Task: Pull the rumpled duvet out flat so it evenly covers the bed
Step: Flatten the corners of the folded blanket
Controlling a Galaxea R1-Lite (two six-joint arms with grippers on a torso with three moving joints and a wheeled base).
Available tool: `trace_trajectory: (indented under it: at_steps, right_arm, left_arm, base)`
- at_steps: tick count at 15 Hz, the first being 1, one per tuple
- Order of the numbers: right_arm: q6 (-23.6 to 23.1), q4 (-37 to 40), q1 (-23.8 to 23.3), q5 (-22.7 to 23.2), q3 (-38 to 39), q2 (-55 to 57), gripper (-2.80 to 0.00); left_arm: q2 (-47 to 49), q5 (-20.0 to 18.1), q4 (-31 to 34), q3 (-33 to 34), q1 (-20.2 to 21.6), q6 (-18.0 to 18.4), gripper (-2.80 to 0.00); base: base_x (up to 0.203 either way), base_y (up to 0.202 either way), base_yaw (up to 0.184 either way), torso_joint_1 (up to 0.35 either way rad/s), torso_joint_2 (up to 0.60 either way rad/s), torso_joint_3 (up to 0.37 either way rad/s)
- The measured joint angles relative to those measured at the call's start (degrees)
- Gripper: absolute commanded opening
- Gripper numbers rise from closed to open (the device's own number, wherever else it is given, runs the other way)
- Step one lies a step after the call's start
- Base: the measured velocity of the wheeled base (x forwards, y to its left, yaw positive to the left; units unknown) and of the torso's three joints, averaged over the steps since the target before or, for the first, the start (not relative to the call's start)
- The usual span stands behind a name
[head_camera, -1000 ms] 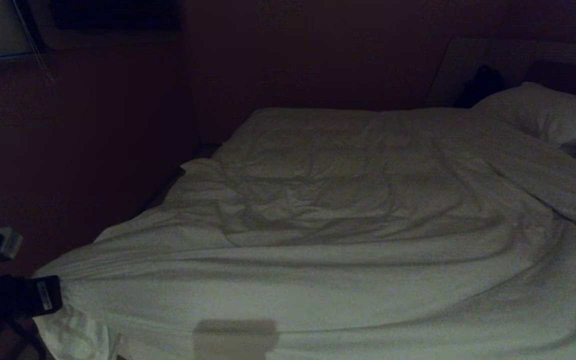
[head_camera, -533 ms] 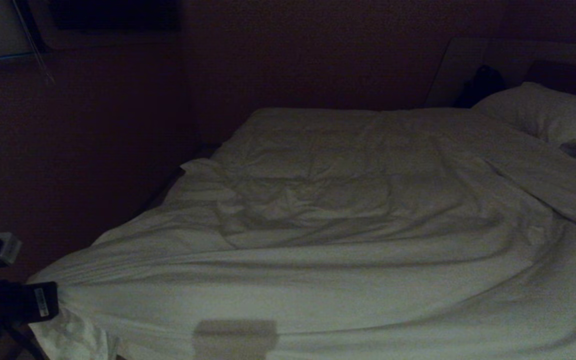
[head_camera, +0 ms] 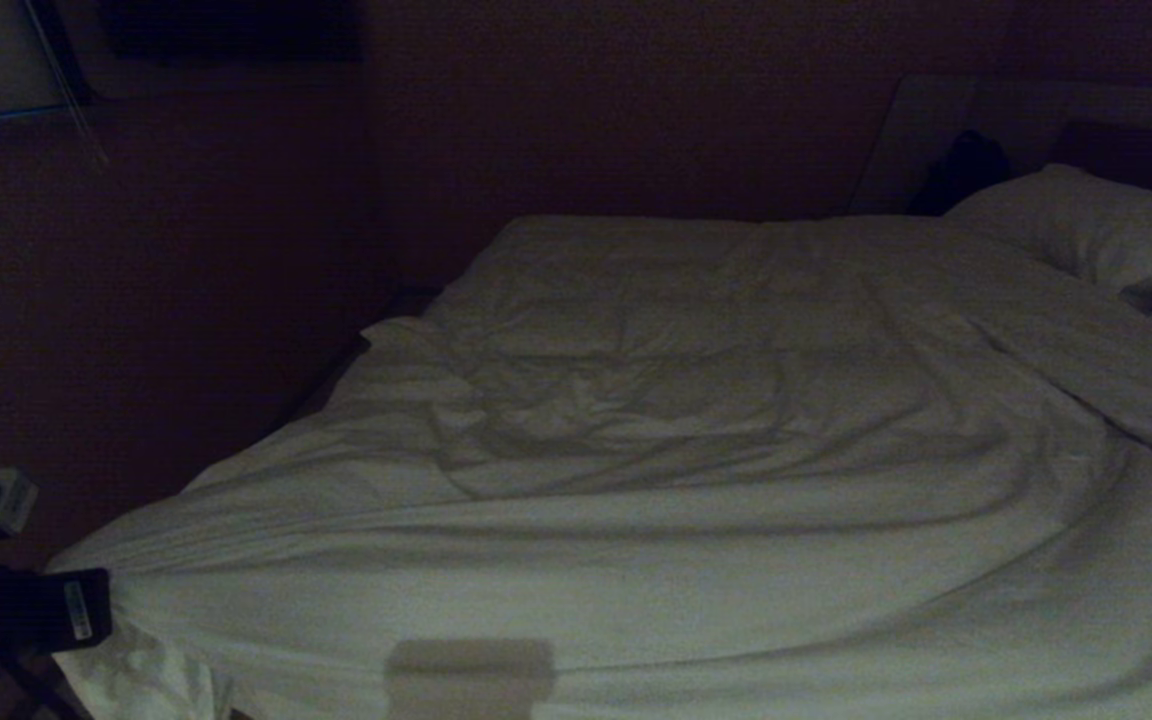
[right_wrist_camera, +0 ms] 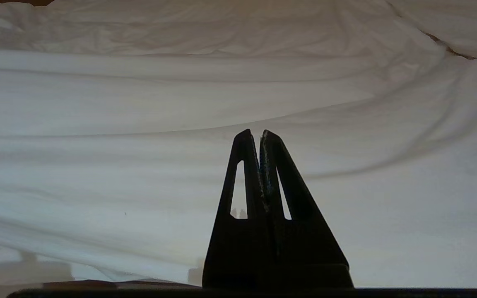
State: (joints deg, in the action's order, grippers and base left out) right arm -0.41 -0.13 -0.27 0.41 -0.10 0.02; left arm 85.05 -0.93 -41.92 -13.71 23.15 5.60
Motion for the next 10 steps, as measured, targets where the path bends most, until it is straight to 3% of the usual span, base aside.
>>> trace_trajectory:
  at_steps: [1, 2, 3, 10]
  right_arm:
    - [0.0, 0.0, 0.0, 0.0, 0.0, 0.0, -2.80]
    - [0.0, 0.0, 0.0, 0.0, 0.0, 0.0, -2.80]
    - [0.0, 0.0, 0.0, 0.0, 0.0, 0.0, -2.80]
    - [0.0, 0.0, 0.0, 0.0, 0.0, 0.0, -2.80]
  left_arm:
    - [-0.1, 0.0, -0.1, 0.4, 0.0, 0.9, -2.80]
    - [-0.1, 0.0, -0.1, 1.0, 0.0, 2.1, -0.88]
    - [-0.2, -0.1, -0.1, 1.6, -0.2, 2.5, 0.00]
    - [-0.5, -0.7, -0.1, 3.2, -0.6, 4.6, 0.00]
  base:
    - [0.000, 0.000, 0.000, 0.000, 0.00, 0.000]
    - [0.000, 0.000, 0.000, 0.000, 0.00, 0.000]
    - [0.000, 0.000, 0.000, 0.000, 0.00, 0.000]
    - [0.000, 0.000, 0.000, 0.000, 0.00, 0.000]
